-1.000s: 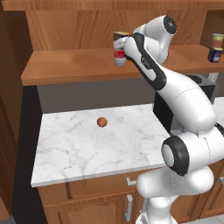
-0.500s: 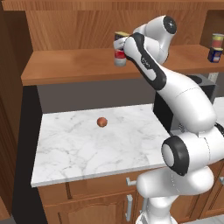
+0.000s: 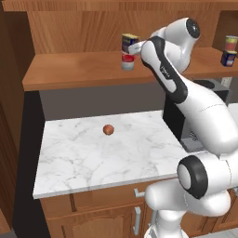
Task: Stack two cans on top of the other two cans in the cabinet.
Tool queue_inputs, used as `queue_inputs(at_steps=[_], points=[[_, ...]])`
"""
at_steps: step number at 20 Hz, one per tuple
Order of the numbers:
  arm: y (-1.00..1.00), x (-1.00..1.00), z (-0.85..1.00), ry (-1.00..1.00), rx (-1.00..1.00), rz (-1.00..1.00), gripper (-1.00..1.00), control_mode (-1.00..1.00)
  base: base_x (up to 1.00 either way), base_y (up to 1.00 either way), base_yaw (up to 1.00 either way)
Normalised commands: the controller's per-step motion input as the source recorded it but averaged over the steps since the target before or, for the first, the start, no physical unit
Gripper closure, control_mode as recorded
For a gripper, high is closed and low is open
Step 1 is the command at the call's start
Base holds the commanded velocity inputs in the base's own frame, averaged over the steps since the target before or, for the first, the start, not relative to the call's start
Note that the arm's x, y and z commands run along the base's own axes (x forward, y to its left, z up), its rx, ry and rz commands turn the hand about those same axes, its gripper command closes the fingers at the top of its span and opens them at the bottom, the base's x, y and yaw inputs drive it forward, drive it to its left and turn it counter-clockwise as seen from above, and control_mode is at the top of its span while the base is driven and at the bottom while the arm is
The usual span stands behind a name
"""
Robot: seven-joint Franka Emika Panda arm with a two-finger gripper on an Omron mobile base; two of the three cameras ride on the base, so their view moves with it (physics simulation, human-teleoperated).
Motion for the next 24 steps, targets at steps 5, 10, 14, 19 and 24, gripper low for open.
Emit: queue_inputs(at_steps=[5, 10, 14, 19, 24], points=[[-0.21, -0.63, -0.12, -0.09, 0.0, -0.01, -1.0, -1.0, 0.0, 0.0, 0.0], [-0.13, -0.77, -0.04, 0.0, 0.0, -0.09, -1.0, -1.0, 0.0, 0.0, 0.0], [-0.1, -0.85, -0.04, 0.0, 0.0, -0.12, -1.0, -1.0, 0.0, 0.0, 0.0], [-0.08, -0.89, -0.05, 0.0, 0.0, -0.12, -1.0, -1.0, 0.0, 0.0, 0.0], [-0.14, -0.88, -0.19, 0.0, 0.0, -0.09, -1.0, -1.0, 0.0, 0.0, 0.0]])
